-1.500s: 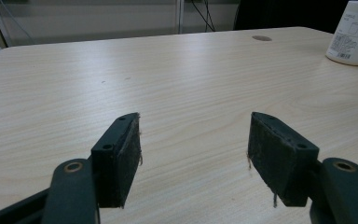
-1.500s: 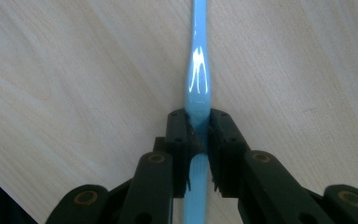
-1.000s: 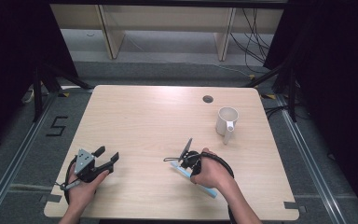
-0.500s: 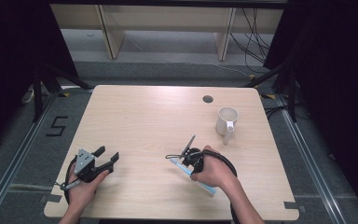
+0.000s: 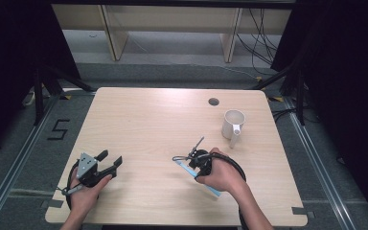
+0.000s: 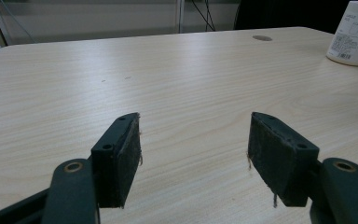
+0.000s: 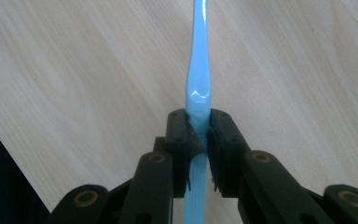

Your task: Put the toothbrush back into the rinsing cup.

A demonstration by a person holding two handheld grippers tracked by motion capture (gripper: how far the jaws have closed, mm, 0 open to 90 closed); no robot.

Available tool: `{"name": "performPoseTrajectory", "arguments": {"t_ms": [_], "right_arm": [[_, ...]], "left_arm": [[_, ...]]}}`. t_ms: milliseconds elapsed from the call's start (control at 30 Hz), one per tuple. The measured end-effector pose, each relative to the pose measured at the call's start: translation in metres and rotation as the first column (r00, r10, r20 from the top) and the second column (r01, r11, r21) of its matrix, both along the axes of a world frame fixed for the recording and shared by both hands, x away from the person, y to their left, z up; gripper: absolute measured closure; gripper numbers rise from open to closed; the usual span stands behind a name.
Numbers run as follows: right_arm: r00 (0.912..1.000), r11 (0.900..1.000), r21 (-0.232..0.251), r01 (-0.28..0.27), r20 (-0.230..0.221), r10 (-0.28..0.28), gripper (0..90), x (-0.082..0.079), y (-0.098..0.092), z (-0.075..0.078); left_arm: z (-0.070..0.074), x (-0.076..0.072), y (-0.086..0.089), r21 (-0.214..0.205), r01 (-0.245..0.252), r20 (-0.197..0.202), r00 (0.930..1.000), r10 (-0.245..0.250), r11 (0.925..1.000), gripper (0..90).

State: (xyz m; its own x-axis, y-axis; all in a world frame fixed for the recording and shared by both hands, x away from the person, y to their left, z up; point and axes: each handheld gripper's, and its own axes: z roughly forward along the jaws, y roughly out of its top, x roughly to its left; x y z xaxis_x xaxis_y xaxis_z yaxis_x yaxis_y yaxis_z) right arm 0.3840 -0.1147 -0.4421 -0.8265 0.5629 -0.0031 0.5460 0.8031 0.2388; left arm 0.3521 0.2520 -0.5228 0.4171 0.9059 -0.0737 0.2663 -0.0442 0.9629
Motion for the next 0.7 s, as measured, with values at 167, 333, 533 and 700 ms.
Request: {"name": "performPoseTrajectory", "arguments": {"t_ms": [167, 333, 533, 700], "right_arm": [[0.9996, 0.9993, 0.035, 0.015, 0.022, -0.016, 79.4, -0.002, -0.002, 0.004], [0.9984, 0.9974, 0.063, 0.034, 0.043, -0.036, 79.3, -0.002, -0.006, 0.007], [0.9969, 0.9952, 0.087, 0.043, 0.062, -0.049, 79.3, -0.001, -0.009, 0.009], [0.9947, 0.9917, 0.106, 0.072, 0.066, -0.079, 79.3, -0.002, -0.011, 0.011]], "left_arm": [[0.000, 0.000, 0.000, 0.000, 0.000, -0.001, 1.0000, 0.000, 1.0000, 34.0], [0.000, 0.000, 0.000, 0.000, 0.000, 0.000, 1.0000, 0.000, 1.0000, 34.0], [0.000, 0.000, 0.000, 0.001, 0.000, -0.001, 1.0000, 0.000, 1.0000, 34.0], [0.000, 0.000, 0.000, -0.001, 0.000, -0.001, 1.0000, 0.000, 1.0000, 34.0]]}}
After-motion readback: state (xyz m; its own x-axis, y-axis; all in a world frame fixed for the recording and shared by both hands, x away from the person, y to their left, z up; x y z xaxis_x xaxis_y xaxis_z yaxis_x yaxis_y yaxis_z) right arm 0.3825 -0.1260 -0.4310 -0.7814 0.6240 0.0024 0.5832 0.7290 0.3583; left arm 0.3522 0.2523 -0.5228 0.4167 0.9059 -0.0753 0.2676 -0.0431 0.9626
